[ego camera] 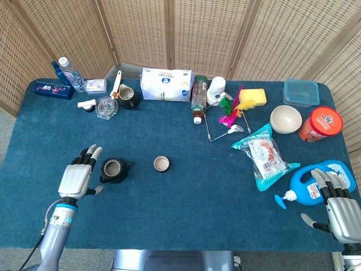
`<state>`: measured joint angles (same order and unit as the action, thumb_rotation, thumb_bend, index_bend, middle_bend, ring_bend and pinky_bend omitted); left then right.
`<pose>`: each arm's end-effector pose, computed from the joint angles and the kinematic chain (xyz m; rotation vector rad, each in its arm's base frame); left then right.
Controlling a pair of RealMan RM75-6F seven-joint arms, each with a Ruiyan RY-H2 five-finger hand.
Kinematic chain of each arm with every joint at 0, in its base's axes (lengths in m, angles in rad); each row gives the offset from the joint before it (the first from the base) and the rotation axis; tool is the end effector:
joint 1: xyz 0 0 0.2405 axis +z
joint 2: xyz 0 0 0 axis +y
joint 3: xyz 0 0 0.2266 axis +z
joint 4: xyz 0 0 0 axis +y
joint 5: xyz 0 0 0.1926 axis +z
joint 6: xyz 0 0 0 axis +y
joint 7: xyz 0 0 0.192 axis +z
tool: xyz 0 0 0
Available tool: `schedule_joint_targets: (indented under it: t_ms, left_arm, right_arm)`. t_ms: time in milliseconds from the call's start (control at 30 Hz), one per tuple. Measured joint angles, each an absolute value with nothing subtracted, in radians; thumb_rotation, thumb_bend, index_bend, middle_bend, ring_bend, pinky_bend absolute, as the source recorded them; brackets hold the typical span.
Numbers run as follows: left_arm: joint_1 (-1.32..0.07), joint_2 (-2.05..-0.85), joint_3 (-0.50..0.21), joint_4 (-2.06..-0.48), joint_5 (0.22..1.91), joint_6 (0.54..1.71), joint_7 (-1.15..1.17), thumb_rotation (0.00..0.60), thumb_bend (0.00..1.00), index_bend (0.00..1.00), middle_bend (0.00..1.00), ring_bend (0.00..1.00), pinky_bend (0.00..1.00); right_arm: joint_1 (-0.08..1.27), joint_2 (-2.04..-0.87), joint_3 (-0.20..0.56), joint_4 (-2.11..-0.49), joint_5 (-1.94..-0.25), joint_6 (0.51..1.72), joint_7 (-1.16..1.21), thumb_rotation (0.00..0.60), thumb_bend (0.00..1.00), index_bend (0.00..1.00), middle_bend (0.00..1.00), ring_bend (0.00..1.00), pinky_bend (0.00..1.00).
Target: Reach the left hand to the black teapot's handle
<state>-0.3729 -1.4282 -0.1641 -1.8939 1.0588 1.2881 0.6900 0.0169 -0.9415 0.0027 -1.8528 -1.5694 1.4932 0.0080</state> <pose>-0.1732 0.2840 0.0438 -1.5531 -1.0197 -0.7653 -0.2505 -0.1962 0.1793 1.4042 -1.0024 0.9221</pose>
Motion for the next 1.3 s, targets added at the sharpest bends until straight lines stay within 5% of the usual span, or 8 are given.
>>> schedule_joint_targets:
  t_ms: [267, 500, 600, 833, 1300]
  left_arm:
    - [-0.423, -1.500, -0.184, -1.822, 1.043, 1.292, 0.693, 0.600, 0.25, 0.04, 0.04, 0.05, 0.25]
    - [-0.440, -1.530, -0.183, -1.782, 1.075, 1.331, 0.709, 0.600, 0.33, 0.42, 0.45, 0.50, 0.54]
    - [-0.445, -1.537, -0.177, -1.761, 1.101, 1.342, 0.708, 0.600, 0.39, 0.51, 0.54, 0.58, 0.68]
    - [-0.464, -1.535, -0.166, -1.723, 1.130, 1.339, 0.729, 0.600, 0.54, 0.68, 0.68, 0.70, 0.87]
    - [-0.506, -1.495, -0.138, -1.630, 1.289, 1.320, 0.705, 0.600, 0.59, 0.73, 0.75, 0.75, 0.91]
  right_arm:
    - [0.016, -0.934, 0.005, -1.849, -1.568, 1.497, 0.030, 0.600, 0.00, 0.00, 0.00, 0.00, 0.00]
    - [0.017, -0.927, 0.007, -1.843, -1.565, 1.495, 0.049, 0.600, 0.00, 0.00, 0.00, 0.00, 0.00]
    - [0.018, -0.927, 0.006, -1.842, -1.567, 1.494, 0.050, 0.600, 0.00, 0.00, 0.00, 0.00, 0.00]
    - [0.019, -0.927, 0.003, -1.843, -1.570, 1.490, 0.045, 0.600, 0.00, 0.00, 0.00, 0.00, 0.00]
    - [0.022, -0.931, 0.003, -1.844, -1.565, 1.482, 0.038, 0.600, 0.00, 0.00, 0.00, 0.00, 0.00]
